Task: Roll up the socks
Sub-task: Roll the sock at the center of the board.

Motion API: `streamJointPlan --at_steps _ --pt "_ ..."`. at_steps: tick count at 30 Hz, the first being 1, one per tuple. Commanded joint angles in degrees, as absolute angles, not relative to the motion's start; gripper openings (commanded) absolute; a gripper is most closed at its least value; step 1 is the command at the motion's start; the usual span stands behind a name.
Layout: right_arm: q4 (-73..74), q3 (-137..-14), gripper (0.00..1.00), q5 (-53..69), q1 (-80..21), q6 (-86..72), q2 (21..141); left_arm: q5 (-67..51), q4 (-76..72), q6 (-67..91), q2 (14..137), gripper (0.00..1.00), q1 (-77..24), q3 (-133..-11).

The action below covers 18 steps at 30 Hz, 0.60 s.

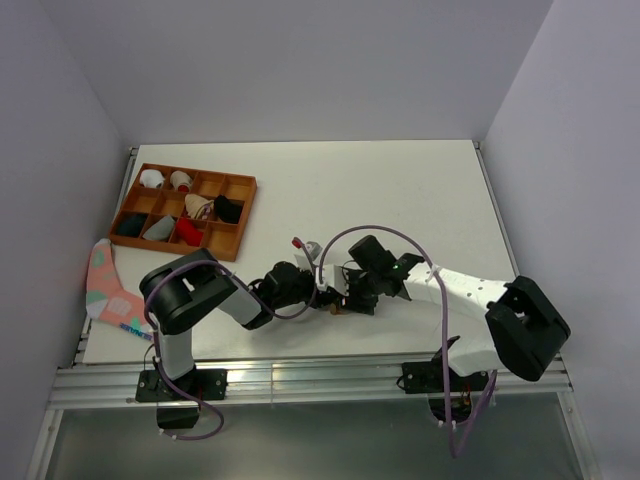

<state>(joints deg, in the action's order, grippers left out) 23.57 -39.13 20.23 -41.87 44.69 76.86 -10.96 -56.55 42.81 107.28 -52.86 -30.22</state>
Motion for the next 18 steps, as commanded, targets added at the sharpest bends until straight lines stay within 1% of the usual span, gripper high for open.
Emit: streamJointPlan --at_steps 1,9,11,12,13,14,15,16,18 --pt "25.2 -39.5 0.62 20.2 -43.1 44.5 79.8 -12.3 -42.5 39.0 111.2 0.00 -53.6 -28.6" --pt "26.5 -40.6 0.55 18.8 -43.2 43.6 83.1 -13.3 -43.8 41.8 109.9 0.00 -53.6 -28.2" --pt "27.2 -40.7 0.50 18.7 -43.2 43.4 83.5 -13.3 -44.7 43.6 109.2 0.00 -53.6 -28.0" --pt "27.4 -40.9 0.45 19.0 -43.2 43.3 83.9 -12.9 -44.9 44.5 109.0 0.00 -53.6 -27.4" --pt "27.7 -41.0 0.36 19.0 -43.2 43.3 84.1 -12.7 -46.1 45.3 108.8 0.01 -53.6 -27.2" --pt "28.3 -41.1 0.32 19.2 -43.2 43.2 84.2 -12.1 -46.2 47.1 108.3 0.02 -53.6 -26.9" --pt "28.6 -41.4 0.25 19.3 -43.2 43.0 84.4 -10.4 -46.1 48.2 107.9 0.05 -53.7 -26.5" --pt "28.8 -41.5 0.24 19.3 -43.2 42.9 84.5 -9.7 -46.5 49.2 107.5 0.11 -53.7 -26.0" --pt "29.4 -41.7 0.21 19.5 -43.2 42.5 84.6 -7.5 -47.4 52.6 106.0 0.18 -53.7 -24.4"
